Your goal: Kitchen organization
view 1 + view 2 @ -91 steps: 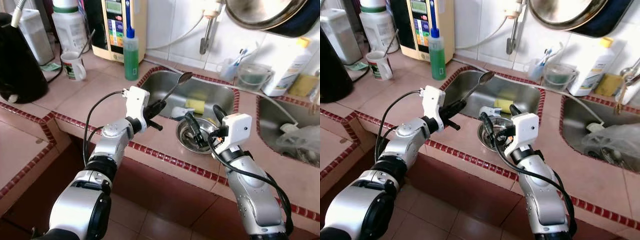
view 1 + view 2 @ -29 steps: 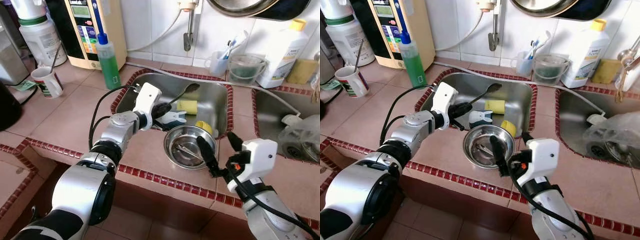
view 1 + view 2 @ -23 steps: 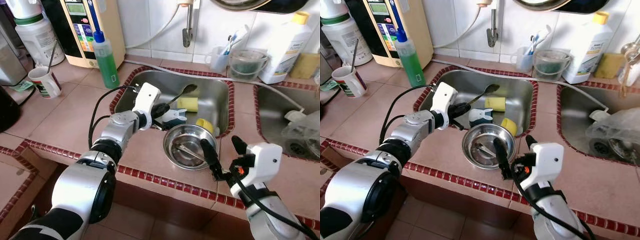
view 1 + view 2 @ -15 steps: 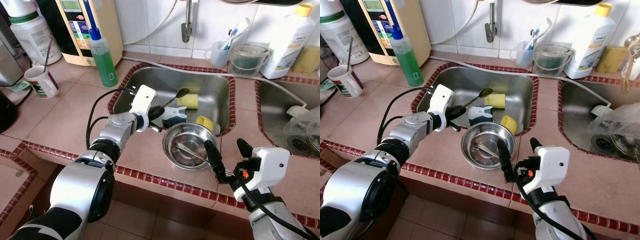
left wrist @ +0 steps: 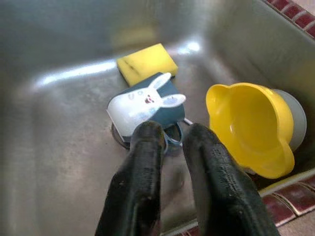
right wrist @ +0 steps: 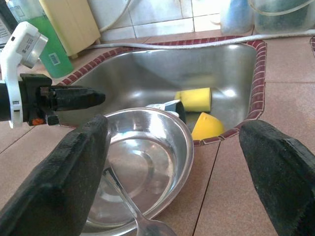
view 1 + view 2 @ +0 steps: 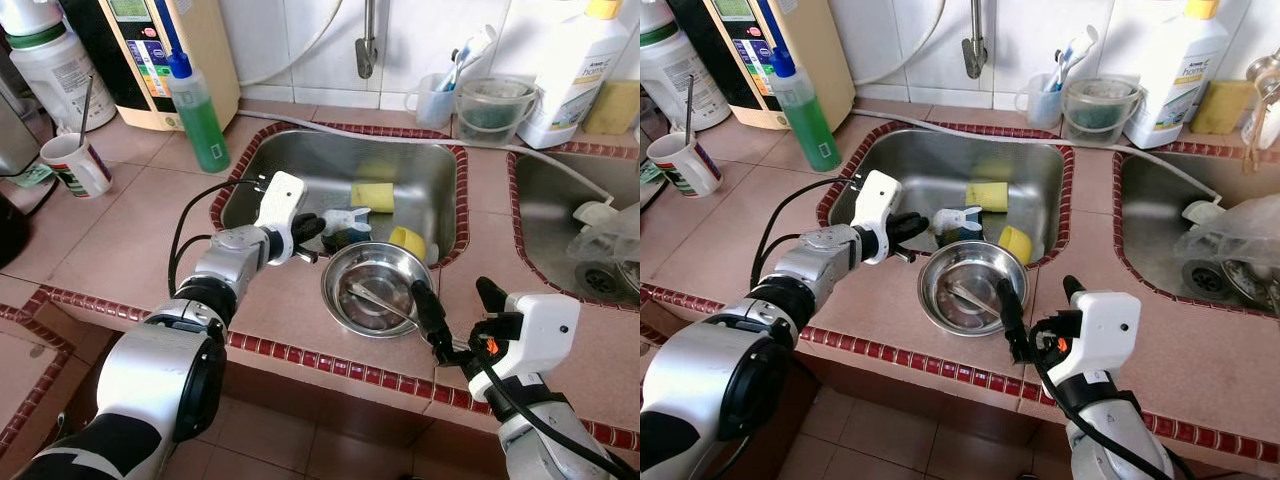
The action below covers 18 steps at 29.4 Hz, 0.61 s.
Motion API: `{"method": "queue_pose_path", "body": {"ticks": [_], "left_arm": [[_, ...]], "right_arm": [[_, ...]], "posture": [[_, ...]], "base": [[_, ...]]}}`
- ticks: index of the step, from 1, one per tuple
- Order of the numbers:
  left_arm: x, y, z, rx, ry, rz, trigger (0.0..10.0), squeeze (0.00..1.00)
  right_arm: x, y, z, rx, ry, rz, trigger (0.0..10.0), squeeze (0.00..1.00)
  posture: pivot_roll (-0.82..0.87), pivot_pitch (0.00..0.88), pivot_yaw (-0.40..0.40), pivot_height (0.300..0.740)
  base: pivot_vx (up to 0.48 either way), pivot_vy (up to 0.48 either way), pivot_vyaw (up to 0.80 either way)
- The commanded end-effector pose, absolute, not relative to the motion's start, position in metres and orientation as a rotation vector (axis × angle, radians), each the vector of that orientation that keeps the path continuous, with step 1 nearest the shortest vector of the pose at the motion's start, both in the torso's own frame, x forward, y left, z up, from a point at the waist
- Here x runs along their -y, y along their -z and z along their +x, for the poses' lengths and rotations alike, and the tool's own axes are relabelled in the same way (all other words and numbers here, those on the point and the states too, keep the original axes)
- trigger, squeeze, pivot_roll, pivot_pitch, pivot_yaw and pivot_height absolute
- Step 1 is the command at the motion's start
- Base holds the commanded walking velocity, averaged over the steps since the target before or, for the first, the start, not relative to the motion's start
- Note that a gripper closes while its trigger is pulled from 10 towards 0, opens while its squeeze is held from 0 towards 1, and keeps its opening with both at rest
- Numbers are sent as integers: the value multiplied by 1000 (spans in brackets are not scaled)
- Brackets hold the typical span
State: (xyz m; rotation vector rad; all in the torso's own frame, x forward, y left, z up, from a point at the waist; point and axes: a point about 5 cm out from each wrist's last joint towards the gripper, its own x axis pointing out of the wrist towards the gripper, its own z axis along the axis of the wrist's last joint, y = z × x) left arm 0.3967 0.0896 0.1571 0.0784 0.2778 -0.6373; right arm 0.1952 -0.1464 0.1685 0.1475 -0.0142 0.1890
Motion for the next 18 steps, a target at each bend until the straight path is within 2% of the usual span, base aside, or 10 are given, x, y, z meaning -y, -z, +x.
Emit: {"method": "queue_pose_path", "body": {"ticks": [1, 9, 16, 17, 18], "left_arm": [[-94, -165, 400, -267, 632, 65, 10000, 1000], [-96, -171, 402, -238, 631, 44, 10000, 1000], [-95, -183, 404, -163, 662, 61, 10000, 1000], [-94, -184, 403, -147, 676, 61, 10000, 137], [-94, -185, 403, -136, 687, 48, 10000, 137]], "right_arm": [[145, -172, 196, 26, -202, 156, 10000, 0], [141, -173, 205, 45, -259, 161, 10000, 0], [134, -178, 219, 86, -373, 151, 10000, 0], [133, -177, 221, 85, -391, 144, 10000, 0], [133, -176, 223, 85, -401, 139, 10000, 0]], "posture": [[-196, 133, 131, 740], [-168, 116, 114, 740], [-115, 61, 79, 740], [-105, 52, 73, 740], [-101, 48, 71, 740]], "base": [[0, 0, 0], [0, 0, 0], [0, 0, 0], [0, 0, 0], [0, 0, 0]]}}
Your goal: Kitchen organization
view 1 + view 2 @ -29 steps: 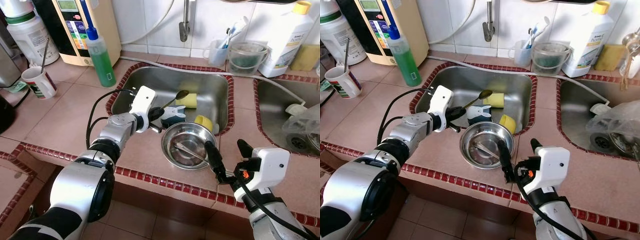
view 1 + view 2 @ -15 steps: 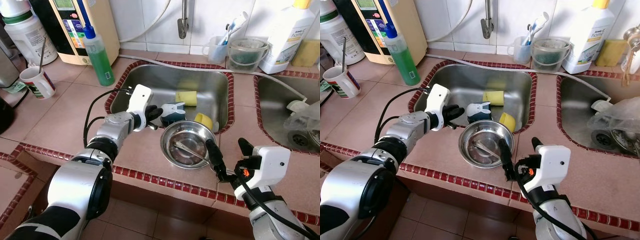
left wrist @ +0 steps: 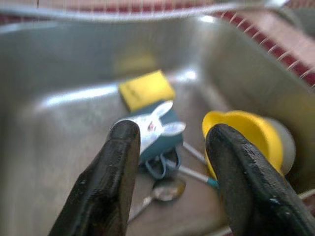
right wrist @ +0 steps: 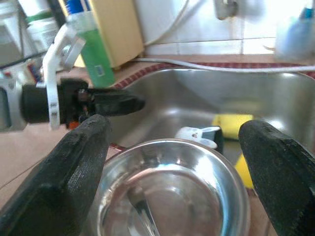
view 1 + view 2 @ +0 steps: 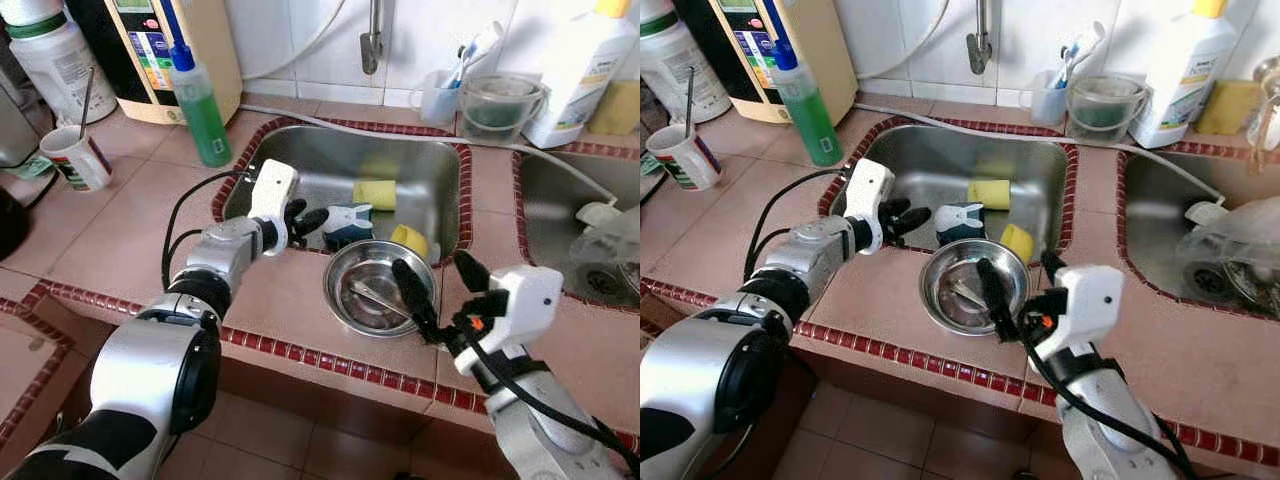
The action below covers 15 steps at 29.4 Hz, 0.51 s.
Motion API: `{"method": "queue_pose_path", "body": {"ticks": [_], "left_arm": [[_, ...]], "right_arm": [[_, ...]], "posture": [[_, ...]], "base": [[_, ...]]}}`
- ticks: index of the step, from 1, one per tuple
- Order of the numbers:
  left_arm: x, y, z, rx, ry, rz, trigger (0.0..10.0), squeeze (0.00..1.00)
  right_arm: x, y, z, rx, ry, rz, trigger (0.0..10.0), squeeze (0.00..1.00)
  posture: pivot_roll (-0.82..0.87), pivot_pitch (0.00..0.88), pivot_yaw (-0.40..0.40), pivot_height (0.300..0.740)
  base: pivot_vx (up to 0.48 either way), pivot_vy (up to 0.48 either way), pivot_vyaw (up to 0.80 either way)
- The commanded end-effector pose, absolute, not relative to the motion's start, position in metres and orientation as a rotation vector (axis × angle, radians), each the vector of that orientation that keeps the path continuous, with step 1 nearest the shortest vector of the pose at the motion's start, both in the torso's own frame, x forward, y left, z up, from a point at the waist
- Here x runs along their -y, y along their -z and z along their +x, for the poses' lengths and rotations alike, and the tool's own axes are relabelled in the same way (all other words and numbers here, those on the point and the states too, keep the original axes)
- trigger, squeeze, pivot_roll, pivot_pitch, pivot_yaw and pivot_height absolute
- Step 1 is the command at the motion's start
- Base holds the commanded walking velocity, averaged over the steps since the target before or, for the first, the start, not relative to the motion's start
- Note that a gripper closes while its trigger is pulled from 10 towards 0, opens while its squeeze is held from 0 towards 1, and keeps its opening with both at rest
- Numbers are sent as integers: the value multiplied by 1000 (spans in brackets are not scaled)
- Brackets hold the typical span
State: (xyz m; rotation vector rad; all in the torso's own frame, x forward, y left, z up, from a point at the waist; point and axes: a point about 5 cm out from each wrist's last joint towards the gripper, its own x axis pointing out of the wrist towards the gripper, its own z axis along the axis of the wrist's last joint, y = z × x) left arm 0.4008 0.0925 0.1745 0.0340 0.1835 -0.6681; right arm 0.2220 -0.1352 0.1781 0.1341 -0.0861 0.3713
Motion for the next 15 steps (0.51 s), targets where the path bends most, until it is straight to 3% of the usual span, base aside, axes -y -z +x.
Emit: {"method": "queue_pose_path", "body": {"ticks": [1, 15], "left_arm": [[-93, -185, 402, -128, 695, 49, 10000, 0], [-93, -181, 386, 46, 785, 82, 10000, 0]], "right_arm": [[132, -175, 224, 83, -407, 137, 10000, 0], [126, -148, 219, 27, -547, 69, 10000, 0]], "posture": [[-93, 40, 67, 740], [-77, 0, 59, 740]], "base": [[0, 0, 0], [0, 0, 0]]}}
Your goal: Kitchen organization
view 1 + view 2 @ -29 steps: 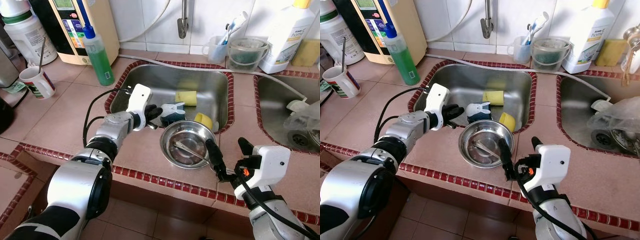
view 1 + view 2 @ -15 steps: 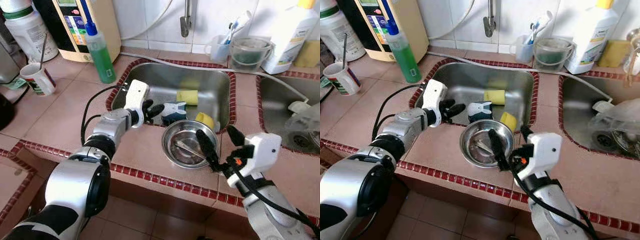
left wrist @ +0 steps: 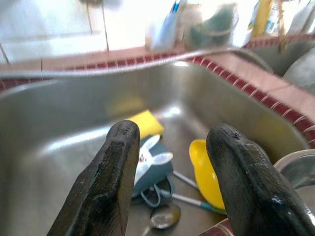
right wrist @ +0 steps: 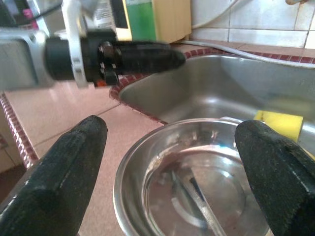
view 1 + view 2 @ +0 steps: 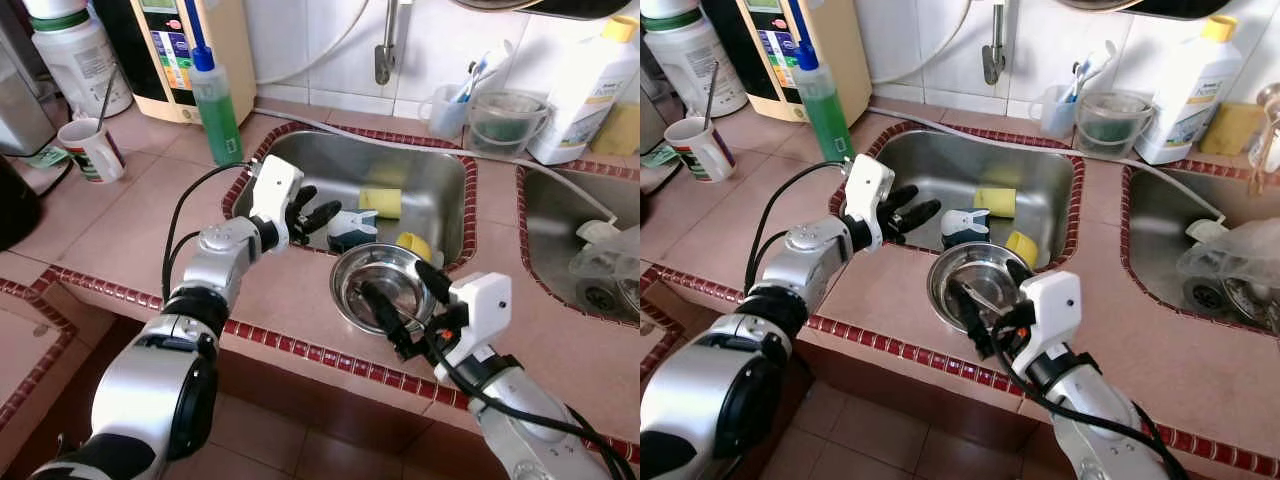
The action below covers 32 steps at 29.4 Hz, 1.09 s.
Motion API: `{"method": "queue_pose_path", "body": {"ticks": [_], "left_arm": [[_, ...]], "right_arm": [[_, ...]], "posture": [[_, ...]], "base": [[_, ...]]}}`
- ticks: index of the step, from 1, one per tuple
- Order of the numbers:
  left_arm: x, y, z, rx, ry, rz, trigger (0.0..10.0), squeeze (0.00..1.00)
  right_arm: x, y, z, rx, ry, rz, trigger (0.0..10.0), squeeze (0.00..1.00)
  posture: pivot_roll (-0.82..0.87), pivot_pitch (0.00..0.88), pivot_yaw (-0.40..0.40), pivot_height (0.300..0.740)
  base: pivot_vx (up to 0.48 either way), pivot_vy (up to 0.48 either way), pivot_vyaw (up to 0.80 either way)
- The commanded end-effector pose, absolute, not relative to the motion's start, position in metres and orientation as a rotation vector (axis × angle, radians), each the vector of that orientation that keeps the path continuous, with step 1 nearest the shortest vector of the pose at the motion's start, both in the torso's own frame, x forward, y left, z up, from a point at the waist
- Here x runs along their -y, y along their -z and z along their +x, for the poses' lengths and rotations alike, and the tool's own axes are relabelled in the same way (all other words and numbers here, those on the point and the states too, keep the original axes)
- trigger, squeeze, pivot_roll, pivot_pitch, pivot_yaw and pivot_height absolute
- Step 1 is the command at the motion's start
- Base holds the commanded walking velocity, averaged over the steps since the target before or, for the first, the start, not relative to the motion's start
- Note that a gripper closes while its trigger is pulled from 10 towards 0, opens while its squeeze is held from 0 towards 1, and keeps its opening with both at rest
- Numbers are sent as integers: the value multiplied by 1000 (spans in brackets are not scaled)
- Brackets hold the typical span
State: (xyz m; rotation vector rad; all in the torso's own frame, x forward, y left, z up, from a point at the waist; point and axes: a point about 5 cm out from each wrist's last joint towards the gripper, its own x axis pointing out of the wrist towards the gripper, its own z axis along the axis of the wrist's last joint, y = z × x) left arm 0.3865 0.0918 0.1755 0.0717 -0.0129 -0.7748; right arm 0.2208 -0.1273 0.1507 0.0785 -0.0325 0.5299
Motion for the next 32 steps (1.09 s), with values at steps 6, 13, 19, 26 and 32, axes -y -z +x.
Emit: {"method": "queue_pose_path", "body": {"ticks": [6, 13, 19, 26, 32], "left_arm": [[-97, -178, 376, 98, 766, 89, 10000, 0], [-98, -171, 366, 115, 673, -2, 10000, 0], [-91, -174, 363, 136, 624, -95, 10000, 0], [-84, -166, 360, 78, 547, -120, 10000, 0], [-80, -174, 351, 152, 539, -160, 10000, 0]], "right_arm": [[127, -143, 219, 54, -539, 22, 10000, 0], [139, -160, 240, 190, -389, 37, 10000, 0], [145, -169, 254, 246, -319, 13, 10000, 0], [151, -170, 271, 251, -252, -8, 10000, 0], [153, -178, 283, 284, -204, -9, 10000, 0]], "posture": [[-78, 0, 53, 740], [-75, 0, 45, 740], [-65, 0, 32, 740], [-45, 0, 18, 740], [-22, 0, -8, 740]], "base": [[0, 0, 0], [0, 0, 0], [0, 0, 0], [0, 0, 0], [0, 0, 0]]}}
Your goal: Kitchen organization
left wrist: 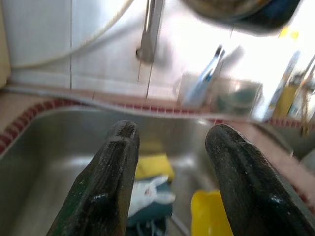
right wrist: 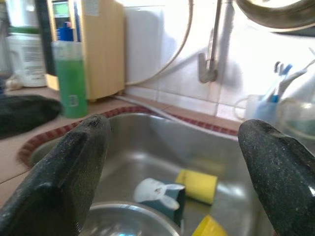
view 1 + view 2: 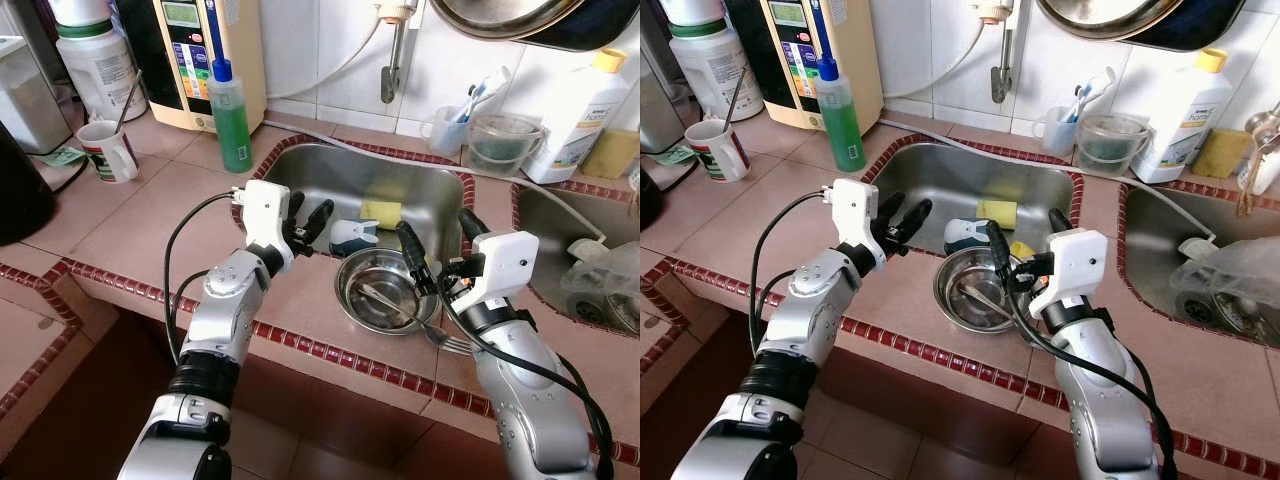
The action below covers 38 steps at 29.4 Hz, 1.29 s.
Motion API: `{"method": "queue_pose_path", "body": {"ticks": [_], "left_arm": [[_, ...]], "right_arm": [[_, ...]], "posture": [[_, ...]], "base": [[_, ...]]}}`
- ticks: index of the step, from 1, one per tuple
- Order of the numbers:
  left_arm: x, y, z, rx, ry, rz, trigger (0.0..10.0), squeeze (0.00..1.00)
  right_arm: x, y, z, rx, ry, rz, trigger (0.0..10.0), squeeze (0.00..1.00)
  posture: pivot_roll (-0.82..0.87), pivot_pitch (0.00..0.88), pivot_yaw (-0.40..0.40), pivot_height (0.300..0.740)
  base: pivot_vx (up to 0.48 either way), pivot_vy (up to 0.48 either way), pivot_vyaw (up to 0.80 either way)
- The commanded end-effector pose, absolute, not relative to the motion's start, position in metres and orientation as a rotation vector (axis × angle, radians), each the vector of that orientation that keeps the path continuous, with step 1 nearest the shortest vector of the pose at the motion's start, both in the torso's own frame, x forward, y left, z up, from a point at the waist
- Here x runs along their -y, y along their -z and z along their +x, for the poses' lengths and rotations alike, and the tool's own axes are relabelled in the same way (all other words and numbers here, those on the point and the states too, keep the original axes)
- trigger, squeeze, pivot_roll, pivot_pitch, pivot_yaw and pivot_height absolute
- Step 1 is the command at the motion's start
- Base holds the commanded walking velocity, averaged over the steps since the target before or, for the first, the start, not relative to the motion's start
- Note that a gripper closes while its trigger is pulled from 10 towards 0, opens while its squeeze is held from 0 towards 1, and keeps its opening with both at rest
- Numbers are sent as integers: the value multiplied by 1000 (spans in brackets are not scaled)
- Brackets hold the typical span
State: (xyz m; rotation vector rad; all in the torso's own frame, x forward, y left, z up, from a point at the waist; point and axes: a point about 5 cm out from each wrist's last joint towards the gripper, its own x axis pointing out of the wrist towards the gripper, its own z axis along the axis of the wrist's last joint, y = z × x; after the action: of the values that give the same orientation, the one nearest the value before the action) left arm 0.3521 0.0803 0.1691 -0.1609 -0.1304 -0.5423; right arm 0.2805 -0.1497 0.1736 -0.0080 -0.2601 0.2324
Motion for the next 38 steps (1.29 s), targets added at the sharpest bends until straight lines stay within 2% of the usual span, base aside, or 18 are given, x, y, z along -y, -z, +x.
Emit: {"method": "queue_pose_path", "body": {"ticks": [1, 7, 23, 38], "left_arm": [[-80, -174, 350, 153, 541, -163, 10000, 0], [-81, -182, 348, 177, 528, -123, 10000, 0], [-96, -176, 334, 175, 454, -171, 10000, 0], [-99, -180, 334, 178, 452, -194, 10000, 0]], "right_arm": [[153, -179, 283, 287, -203, -8, 10000, 0], [151, -181, 290, 295, -199, -7, 10000, 0], [147, -172, 290, 259, -215, -20, 10000, 0], [148, -172, 292, 254, -227, -37, 10000, 0]], "posture": [[-22, 0, -8, 740], [0, 0, -23, 740], [2, 0, -40, 740], [-1, 0, -47, 740]], "base": [[0, 0, 0], [0, 0, 0], [0, 0, 0], [0, -466, 0]]}}
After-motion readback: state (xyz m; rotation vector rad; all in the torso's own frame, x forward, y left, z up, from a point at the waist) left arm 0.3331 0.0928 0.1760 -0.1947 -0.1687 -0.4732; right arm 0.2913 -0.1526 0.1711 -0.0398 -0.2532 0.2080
